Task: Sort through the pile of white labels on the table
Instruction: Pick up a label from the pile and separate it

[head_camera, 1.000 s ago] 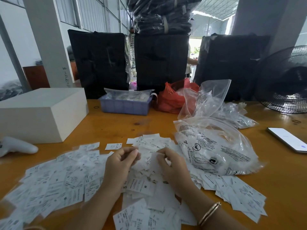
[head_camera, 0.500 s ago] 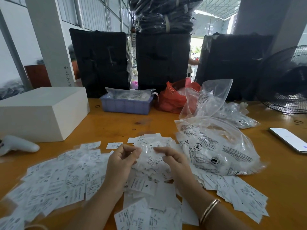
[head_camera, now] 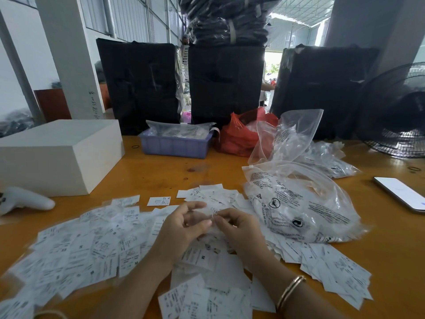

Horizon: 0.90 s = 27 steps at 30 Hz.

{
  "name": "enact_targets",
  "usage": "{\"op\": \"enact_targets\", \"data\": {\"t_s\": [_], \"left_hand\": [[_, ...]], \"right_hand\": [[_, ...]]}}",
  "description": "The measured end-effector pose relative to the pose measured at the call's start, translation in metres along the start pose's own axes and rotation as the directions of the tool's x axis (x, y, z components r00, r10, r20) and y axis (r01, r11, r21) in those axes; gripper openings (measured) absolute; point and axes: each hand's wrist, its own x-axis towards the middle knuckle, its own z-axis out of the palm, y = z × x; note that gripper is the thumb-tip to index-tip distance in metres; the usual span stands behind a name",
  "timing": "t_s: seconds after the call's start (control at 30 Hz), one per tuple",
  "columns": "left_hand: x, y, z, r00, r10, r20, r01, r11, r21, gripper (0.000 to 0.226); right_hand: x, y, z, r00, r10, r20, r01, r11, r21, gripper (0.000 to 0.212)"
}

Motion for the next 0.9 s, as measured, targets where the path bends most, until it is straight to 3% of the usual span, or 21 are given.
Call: {"op": "enact_targets", "data": {"t_s": [0.1, 0.23, 0.4, 0.57, 0.9], "left_hand": [[0.0001, -0.0011, 0.0022, 0.995, 0.005, -0.101, -0.004, 1.0, 0.011, 0.022], [0.0033, -0.0015, 0.0012, 0.965, -0.05, -0.258, 0.005, 0.985, -0.171, 0.014], [0.0067, -0.0021, -0.0036, 0.935, -0.08, -0.345, -0.015, 0.964, -0.264, 0.015], [0.0052, -0.0012, -0.0004, 0.935, -0.02, -0.355, -0.046, 0.983, -0.176, 0.014], [0.0032, 0.0002, 0.0017, 0.938, 0.058, -0.342, -0.086, 0.994, -0.069, 0.015]], "right_hand": [[0.0005, 0.0004, 0.0, 0.999, -0.021, -0.045, 0.021, 1.0, 0.006, 0.014], [0.003, 0.0006, -0.006, 0.986, 0.047, -0.157, -0.013, 0.977, 0.214, 0.018], [0.0042, -0.0005, -0.0079, 0.993, 0.099, -0.066, -0.059, 0.892, 0.448, 0.037], [0.0049, 0.0025, -0.0069, 0.993, 0.107, 0.043, -0.115, 0.897, 0.427, 0.029], [0.0036, 0.0032, -0.0045, 0.995, 0.101, 0.027, -0.104, 0.933, 0.344, 0.028]]}}
